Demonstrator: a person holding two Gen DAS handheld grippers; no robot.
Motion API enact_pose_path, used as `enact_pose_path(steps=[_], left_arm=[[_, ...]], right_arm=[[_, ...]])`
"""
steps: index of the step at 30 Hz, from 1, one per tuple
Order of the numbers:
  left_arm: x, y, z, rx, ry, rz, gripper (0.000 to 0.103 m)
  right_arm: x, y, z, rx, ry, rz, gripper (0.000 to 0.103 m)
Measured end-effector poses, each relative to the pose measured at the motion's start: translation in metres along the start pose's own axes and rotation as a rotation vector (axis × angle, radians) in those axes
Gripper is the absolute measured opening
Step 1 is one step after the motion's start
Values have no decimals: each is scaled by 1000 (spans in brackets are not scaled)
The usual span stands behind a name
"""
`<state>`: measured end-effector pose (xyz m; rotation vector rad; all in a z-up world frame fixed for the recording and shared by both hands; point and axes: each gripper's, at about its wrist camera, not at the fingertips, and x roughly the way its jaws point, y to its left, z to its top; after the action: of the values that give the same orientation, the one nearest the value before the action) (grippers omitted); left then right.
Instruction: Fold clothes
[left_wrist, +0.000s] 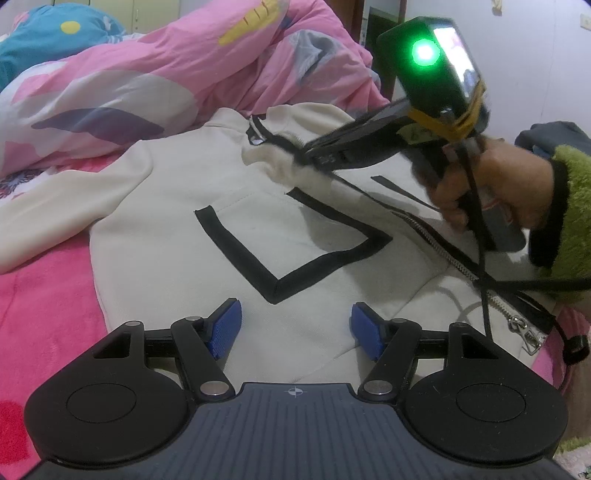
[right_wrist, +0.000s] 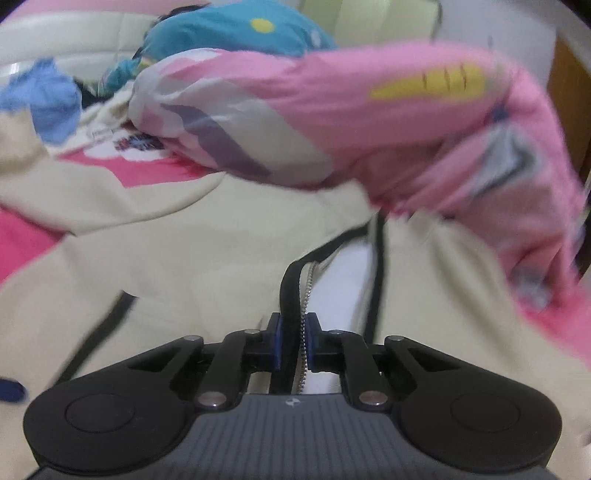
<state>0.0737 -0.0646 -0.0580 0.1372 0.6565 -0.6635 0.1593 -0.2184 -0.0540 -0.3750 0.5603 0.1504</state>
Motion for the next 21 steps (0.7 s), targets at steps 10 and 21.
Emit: enact_pose_path(steps=[10,21], left_arm=[[-1,2,-1,1,1,1,67],[0,0,3,2,13,12,67]], right_arm=[[34,28,-32,-412,96,-176,15],[-61,-102,-10,318,52,114,32]])
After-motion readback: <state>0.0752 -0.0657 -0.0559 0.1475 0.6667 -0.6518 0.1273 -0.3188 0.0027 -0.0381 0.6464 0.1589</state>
